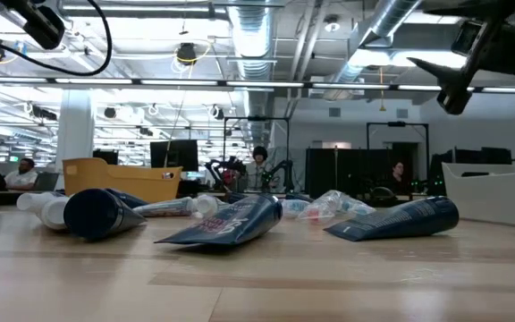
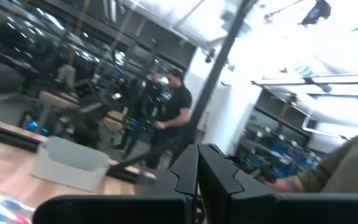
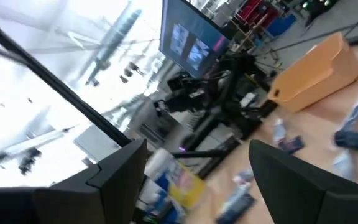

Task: Pick & Place Travel size toiletries
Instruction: Put the blue shave cream into the black bin

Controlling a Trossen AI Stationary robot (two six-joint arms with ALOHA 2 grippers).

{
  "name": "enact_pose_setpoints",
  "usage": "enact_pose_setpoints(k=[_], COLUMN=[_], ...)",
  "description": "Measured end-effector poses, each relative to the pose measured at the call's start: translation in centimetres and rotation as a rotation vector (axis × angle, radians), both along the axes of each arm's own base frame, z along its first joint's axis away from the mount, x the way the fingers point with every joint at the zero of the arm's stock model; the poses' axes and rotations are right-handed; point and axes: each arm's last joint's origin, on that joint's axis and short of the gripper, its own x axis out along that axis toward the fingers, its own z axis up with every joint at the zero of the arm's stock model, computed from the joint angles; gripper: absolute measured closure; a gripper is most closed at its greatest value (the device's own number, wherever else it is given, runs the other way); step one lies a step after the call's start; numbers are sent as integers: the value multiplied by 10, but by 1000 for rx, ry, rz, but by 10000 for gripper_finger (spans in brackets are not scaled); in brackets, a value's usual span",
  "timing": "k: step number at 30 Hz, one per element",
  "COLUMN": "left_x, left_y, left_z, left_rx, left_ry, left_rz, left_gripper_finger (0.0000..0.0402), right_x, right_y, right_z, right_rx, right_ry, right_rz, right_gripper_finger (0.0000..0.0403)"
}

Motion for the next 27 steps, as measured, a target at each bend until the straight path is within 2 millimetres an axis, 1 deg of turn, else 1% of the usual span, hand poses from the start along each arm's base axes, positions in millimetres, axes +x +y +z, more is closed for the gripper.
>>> enact_pose_setpoints(k=[7,11,15,19,21,25,27], left_x=[0,0,-1,-1,-1,-1,-1], left_y=[3,3,3,4,4,4,4], left_z=[1,2,2,3,3,3,3], left_rx=[-9,-20,-24,-27,-29,-31,-31], left_ry=[6,3,0,-3,-4,-6,-7], left_rz=[74,86,86,86,86,86,86], left_gripper_finger=[400,400,400,400,400,400,400], right_x=[1,1,1,1,-1,-6,-5], right_y=[-1,-5,-7,-8,-9,-10,-12], right_z=[-1,-3,-6,-1,12,52,73], right_rx=[99,101,100,135,120,-7,-82], right_ry=[12,27,54,15,-18,-28,-8], right_rz=[12,-78,-96,-93,-91,-134,-168], right_gripper_finger=[127,127,127,127,127,127,127])
